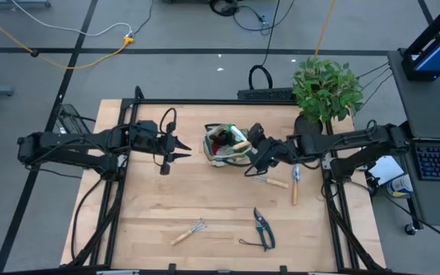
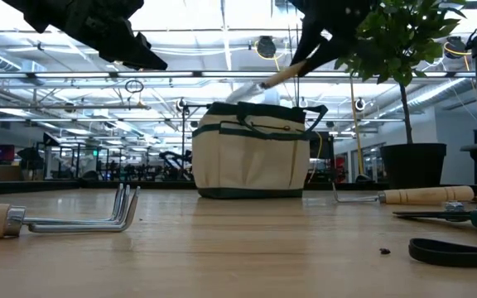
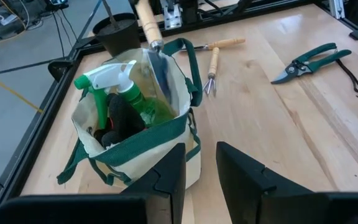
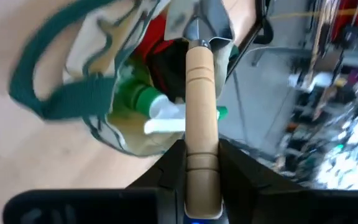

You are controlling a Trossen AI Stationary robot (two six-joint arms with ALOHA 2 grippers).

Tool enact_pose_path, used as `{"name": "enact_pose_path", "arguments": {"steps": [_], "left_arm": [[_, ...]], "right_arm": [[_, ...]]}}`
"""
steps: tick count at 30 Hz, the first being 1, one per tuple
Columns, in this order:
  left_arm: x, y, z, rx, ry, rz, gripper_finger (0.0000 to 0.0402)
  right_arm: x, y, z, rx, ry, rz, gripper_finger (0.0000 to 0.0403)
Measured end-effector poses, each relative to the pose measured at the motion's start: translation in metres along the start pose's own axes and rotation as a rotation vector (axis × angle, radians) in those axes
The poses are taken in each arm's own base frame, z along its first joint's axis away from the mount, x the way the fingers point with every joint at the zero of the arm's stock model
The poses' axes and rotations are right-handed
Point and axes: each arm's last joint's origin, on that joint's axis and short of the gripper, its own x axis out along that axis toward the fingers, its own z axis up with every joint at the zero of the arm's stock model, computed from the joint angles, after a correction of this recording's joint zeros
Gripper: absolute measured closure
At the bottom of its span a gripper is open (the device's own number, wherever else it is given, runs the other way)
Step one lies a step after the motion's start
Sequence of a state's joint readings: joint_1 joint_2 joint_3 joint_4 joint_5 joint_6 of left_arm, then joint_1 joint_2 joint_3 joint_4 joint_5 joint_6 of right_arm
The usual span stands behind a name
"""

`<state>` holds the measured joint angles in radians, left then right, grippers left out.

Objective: Pick & Place Garden tools in Gardening bag
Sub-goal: Put the left brown trowel into the green gardening bag

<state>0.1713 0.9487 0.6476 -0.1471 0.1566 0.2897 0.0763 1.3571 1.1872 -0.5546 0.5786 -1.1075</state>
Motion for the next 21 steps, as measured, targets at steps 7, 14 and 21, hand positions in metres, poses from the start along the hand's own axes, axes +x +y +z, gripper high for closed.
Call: {"name": "enact_pose_path", "arguments": {"steps": [7, 14, 21], "left_arm": [[0.0, 0.0, 0.0, 0.001, 0.001, -0.001, 0.0309], [0.0, 0.0, 0.0, 0.003, 0.001, 0.0, 0.0309], [0.0, 0.0, 0.0, 0.003, 0.001, 0.0, 0.0309]], "right_arm": [[0.017, 0.012, -0.006, -0.25, 0.015, -0.019, 0.0343], [0.035, 0.026, -0.001, -0.417, -0.023, -0.2, 0.0343], [0.045, 0.049, -0.004, -0.408, -0.155, -0.132, 0.0343]]}}
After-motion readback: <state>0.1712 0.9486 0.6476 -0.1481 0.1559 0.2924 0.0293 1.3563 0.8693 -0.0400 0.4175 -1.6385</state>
